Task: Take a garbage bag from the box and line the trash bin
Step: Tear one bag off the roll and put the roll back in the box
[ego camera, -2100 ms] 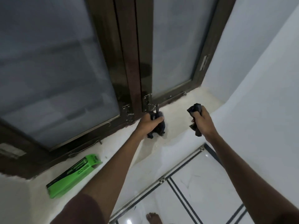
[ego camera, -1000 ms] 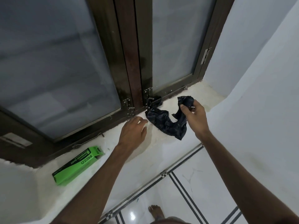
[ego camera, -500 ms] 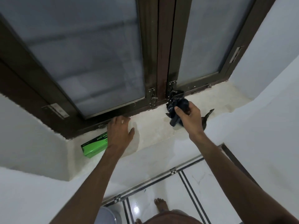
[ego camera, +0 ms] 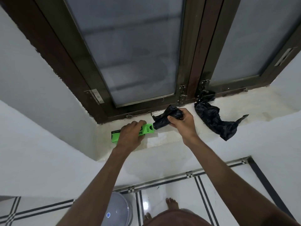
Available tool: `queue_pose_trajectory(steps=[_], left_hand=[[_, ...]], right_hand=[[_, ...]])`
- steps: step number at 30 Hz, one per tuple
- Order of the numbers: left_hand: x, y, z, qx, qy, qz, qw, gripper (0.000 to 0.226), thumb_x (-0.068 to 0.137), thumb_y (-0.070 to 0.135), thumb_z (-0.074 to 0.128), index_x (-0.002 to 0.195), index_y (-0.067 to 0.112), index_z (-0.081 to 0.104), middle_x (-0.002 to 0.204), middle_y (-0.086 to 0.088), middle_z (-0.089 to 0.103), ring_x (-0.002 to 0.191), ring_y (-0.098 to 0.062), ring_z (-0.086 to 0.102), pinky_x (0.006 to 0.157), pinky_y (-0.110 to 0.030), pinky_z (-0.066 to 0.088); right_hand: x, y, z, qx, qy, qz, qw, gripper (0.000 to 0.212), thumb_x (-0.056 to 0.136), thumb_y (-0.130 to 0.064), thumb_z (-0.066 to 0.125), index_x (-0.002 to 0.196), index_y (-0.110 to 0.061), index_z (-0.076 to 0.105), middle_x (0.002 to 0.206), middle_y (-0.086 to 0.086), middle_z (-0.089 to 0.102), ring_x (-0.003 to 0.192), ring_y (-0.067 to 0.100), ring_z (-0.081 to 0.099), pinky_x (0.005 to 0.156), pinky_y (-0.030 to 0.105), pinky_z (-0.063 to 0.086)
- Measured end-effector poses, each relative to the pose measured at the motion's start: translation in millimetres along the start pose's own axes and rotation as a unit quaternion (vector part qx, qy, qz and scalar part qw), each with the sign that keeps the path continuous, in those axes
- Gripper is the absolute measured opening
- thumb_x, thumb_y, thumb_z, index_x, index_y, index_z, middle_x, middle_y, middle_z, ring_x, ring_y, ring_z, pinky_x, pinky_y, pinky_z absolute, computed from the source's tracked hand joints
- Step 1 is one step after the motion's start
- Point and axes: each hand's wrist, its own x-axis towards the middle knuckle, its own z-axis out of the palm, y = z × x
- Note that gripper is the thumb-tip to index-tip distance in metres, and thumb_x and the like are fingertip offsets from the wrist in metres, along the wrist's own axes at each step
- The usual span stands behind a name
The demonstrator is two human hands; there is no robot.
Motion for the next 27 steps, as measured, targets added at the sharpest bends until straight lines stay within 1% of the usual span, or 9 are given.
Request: queue_pose_trajectory(steps=[5,10,15,17,19,21,23,25,27], left_hand=[[-4,6,-7,-0.059,0.008,-0.004,0.998,0.051,0.082,0.019,0.075,0.122,0.019,0.043,0.108,-0.005,0.062,0.099,-0.028,0.055,0.081,-0.035,0.035],[-9,6,-13,-0.159,0.031,-0.025,0.987,0.056,0.081,0.020,0.077,0.118,0.025,0.036,0.108,-0.005,0.060,0.096,-0.026,0.054,0.076,-0.040,0.050],[-6,12,-17,-0.182,0.037,-0.019,0.982,0.060,0.077,0.025,0.081,0.112,0.031,0.033,0.102,-0.003,0.062,0.090,-0.025,0.060,0.072,-0.043,0.055],[-5,14,-16,-0.177,0.038,-0.020,0.983,0.058,0.079,0.024,0.080,0.114,0.028,0.034,0.105,-0.003,0.063,0.091,-0.023,0.060,0.075,-0.041,0.055],[-5,14,-15,-0.174,0.040,-0.022,0.984,0.057,0.081,0.025,0.078,0.117,0.027,0.034,0.106,-0.003,0.062,0.091,-0.022,0.059,0.076,-0.038,0.055],[-4,13,-15,-0.178,0.045,-0.025,0.983,0.058,0.081,0.026,0.079,0.118,0.027,0.034,0.107,-0.003,0.063,0.091,-0.021,0.060,0.076,-0.037,0.056],[-3,10,-15,-0.177,0.046,-0.029,0.983,0.061,0.080,0.027,0.079,0.119,0.029,0.033,0.108,-0.004,0.064,0.092,-0.023,0.061,0.077,-0.040,0.057],[-4,6,-14,-0.159,0.041,-0.041,0.986,0.064,0.080,0.028,0.079,0.125,0.028,0.033,0.112,-0.006,0.064,0.094,-0.025,0.062,0.078,-0.040,0.057],[-4,3,-12,-0.129,0.024,-0.047,0.990,0.070,0.080,0.030,0.078,0.133,0.026,0.032,0.119,-0.008,0.065,0.100,-0.027,0.062,0.080,-0.038,0.055]], right_hand=[[0,7,5,0.055,0.027,0.027,0.998,0.033,0.086,0.003,0.069,0.109,-0.016,0.054,0.111,0.012,0.068,0.103,0.025,0.069,0.076,0.030,0.061],[-1,20,28,0.093,0.019,0.068,0.993,0.030,0.086,0.004,0.069,0.109,-0.011,0.057,0.114,0.015,0.067,0.103,0.027,0.069,0.079,0.036,0.061],[-11,41,53,-0.019,-0.025,0.022,0.999,0.021,0.091,-0.010,0.067,0.112,-0.009,0.066,0.108,0.010,0.069,0.102,0.024,0.069,0.084,0.036,0.060],[-16,43,59,-0.148,-0.068,-0.026,0.986,0.021,0.099,-0.020,0.056,0.109,-0.010,0.072,0.105,0.005,0.068,0.096,0.013,0.066,0.083,0.023,0.054],[-18,45,64,-0.216,-0.107,-0.044,0.970,0.028,0.102,-0.022,0.049,0.117,-0.013,0.071,0.106,0.006,0.065,0.094,0.009,0.061,0.079,0.016,0.048],[-21,44,64,-0.183,-0.130,-0.027,0.974,0.032,0.101,-0.012,0.050,0.130,-0.018,0.061,0.101,0.007,0.068,0.093,0.016,0.066,0.081,0.023,0.053],[-22,40,62,-0.136,-0.128,0.003,0.982,0.036,0.099,-0.005,0.048,0.129,-0.023,0.055,0.098,0.007,0.073,0.089,0.017,0.070,0.075,0.025,0.055],[-20,34,60,-0.104,-0.141,0.066,0.982,0.031,0.098,-0.011,0.043,0.124,-0.023,0.057,0.099,0.004,0.076,0.089,0.018,0.072,0.072,0.027,0.052],[-17,28,56,-0.088,-0.160,0.116,0.976,0.031,0.102,-0.030,0.038,0.121,-0.021,0.061,0.098,0.004,0.077,0.093,0.021,0.072,0.078,0.034,0.052]])
